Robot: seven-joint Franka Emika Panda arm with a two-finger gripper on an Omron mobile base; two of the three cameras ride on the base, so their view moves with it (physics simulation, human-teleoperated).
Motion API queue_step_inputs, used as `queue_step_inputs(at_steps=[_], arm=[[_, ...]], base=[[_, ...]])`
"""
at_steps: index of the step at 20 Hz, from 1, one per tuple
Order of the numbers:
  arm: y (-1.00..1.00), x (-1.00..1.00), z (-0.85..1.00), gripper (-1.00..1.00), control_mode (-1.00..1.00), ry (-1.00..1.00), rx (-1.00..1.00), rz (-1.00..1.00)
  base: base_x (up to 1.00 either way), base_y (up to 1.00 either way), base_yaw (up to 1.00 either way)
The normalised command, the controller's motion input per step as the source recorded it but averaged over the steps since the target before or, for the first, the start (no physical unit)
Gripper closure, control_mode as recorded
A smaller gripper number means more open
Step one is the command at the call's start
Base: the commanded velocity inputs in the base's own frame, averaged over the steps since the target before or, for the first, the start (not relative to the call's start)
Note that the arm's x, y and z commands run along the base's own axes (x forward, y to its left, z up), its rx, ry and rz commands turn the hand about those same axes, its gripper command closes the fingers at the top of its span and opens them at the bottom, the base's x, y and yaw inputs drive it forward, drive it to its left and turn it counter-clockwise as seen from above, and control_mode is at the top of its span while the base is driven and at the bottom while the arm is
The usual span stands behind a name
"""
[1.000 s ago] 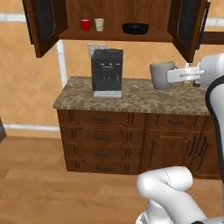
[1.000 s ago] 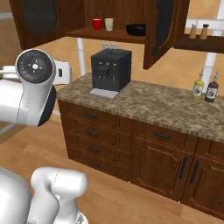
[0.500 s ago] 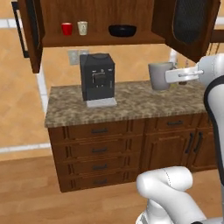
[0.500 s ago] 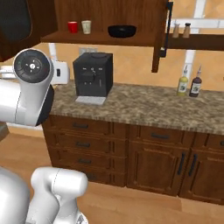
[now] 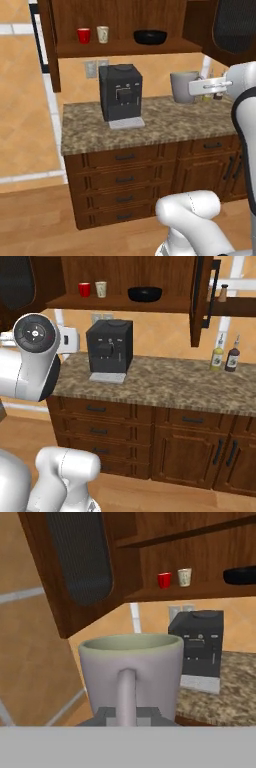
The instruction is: Gather all objects into one cabinet and sort the glasses and bowls to opposite sides.
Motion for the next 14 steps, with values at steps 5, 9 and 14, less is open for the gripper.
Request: queue_step_inputs(at_steps=[5, 9, 14], arm=[[0.0, 0.0, 0.0, 1.0, 1.0, 0.0, 0.0, 0.0], [0.0, 0.0, 0.0, 1.0, 1.0, 0.0, 0.0, 0.0], [0.0, 0.0, 0.0, 1.0, 1.0, 0.0, 0.0, 0.0]], base=[[0.51, 0.06, -0.11], [0.51, 0.0, -0.01], [0.46, 0.0, 0.0]])
